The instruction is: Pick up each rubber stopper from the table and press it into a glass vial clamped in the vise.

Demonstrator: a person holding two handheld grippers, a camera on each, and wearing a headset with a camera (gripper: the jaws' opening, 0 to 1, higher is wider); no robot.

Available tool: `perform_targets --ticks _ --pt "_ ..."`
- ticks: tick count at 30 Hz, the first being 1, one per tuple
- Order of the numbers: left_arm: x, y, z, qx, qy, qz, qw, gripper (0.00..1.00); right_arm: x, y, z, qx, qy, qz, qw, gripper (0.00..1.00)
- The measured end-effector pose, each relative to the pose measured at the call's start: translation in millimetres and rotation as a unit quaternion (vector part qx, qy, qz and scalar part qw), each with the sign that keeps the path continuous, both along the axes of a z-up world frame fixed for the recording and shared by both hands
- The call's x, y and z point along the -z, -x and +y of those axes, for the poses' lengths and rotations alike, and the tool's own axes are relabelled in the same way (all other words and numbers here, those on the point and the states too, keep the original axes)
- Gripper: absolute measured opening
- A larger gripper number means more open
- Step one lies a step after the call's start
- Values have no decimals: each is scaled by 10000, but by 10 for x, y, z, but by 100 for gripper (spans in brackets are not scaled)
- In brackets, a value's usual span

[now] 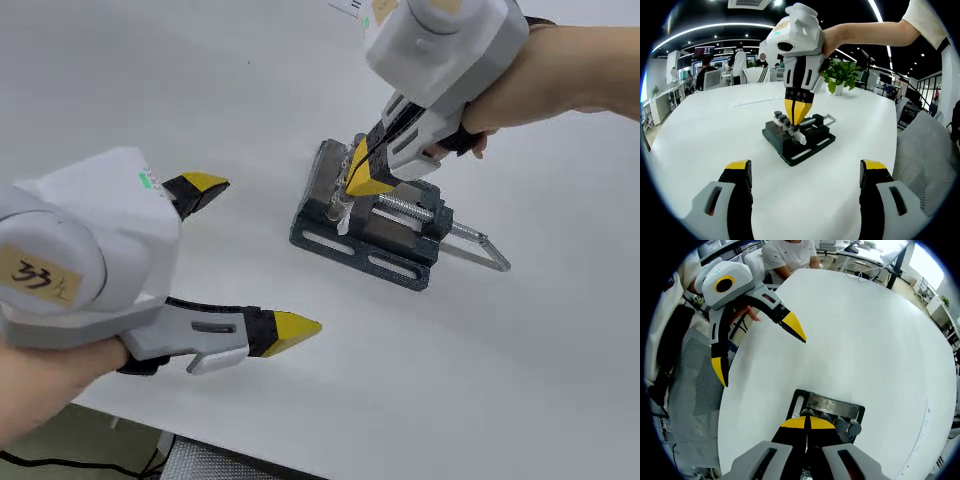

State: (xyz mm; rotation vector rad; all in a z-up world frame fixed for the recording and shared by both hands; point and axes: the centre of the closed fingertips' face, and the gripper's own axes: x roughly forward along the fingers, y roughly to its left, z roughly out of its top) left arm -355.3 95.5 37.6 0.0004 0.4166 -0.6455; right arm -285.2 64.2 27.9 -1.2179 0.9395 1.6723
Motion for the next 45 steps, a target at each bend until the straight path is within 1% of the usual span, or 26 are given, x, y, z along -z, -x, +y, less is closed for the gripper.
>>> perform_targets --ticks 1,7,9,10,12,14,15,16,17,18,24,26,27,28,29,30,31,32,33,34,36,37,38,39,43,45 --pt "6 1 -4 10 -6 6 10000 88 -11 26 -6 -114 57 -66 9999 0" --pt "30 -20 -18 10 25 41 10000 88 -16 33 -11 13 145 -9 9999 0" --pt "34 -24 -25 20 21 45 10000 88 -21 48 -6 5 202 7 9998 0" --pt "35 -28 -29 29 21 52 10000 87 -23 55 -8 -102 235 -3 9997 0" --pt "37 -34 -33 52 9 59 10000 87 -23 51 0 -45 296 30 9995 0" --pt "30 -49 -30 61 -1 48 10000 87 -10 44 -1 -103 336 -18 9994 0" --pt "27 -62 -24 42 17 54 10000 87 0 25 4 -98 333 -10 9994 0" --pt "23 -65 -27 42 18 54 10000 87 0 22 -3 61 353 31 9994 0" --pt "23 -70 -27 37 12 51 10000 87 11 -2 7 -17 336 14 9994 0" --pt "22 -74 -31 37 9 58 10000 87 15 -9 11 61 328 15 9994 0" --pt "6 -86 -56 65 4 43 10000 87 43 -47 39 -19 402 -87 9992 0" --pt "-1 -91 -62 70 5 49 10000 87 38 -21 42 -97 454 -159 9988 0" --pt "-4 -94 -67 81 -10 52 10000 87 25 3 14 9 551 -225 9982 0" --pt "-16 -95 -75 96 -22 55 9999 87 23 17 27 -163 531 -263 9981 0" --pt "-29 -93 -78 110 -31 51 9999 87 16 23 5 2 607 -272 9978 0" --pt "-55 -93 -80 116 -43 18 9999 87 14 30 14 -270 605 -350 9972 0" --pt "-60 -91 -81 130 -57 20 9999 87 16 33 11 -135 657 -347 9971 0" --pt "-67 -88 -80 133 -76 20 9999 87 12 30 8 -346 653 -412 9964 0" --pt "-81 -83 -78 139 -93 9 9999 87 18 34 3 -15 669 -278 9974 0" --pt "-93 -78 -77 137 -109 8 9998 87 14 18 4 -96 627 -263 9976 0" --pt "-133 -67 -75 130 -114 -12 9999 87 18 -2 -1 63 533 -145 9985 0" --pt "-147 -65 -75 131 -126 -28 9998 87 22 0 4 -13 443 -110 9990 0" --pt "-154 -67 -65 118 -145 -36 9998 87 23 10 6 301 381 30 9988 0" --pt "-159 -68 -61 110 -149 -27 9998 87 18 -5 1 171 344 5 9993 0" --pt "-192 -80 -43 50 -146 -37 9999 87 6 37 -6 237 248 33 9994 0" --pt "-196 -84 -37 15 -150 -19 9999 87 -3 60 -11 131 228 -19 9997 0"
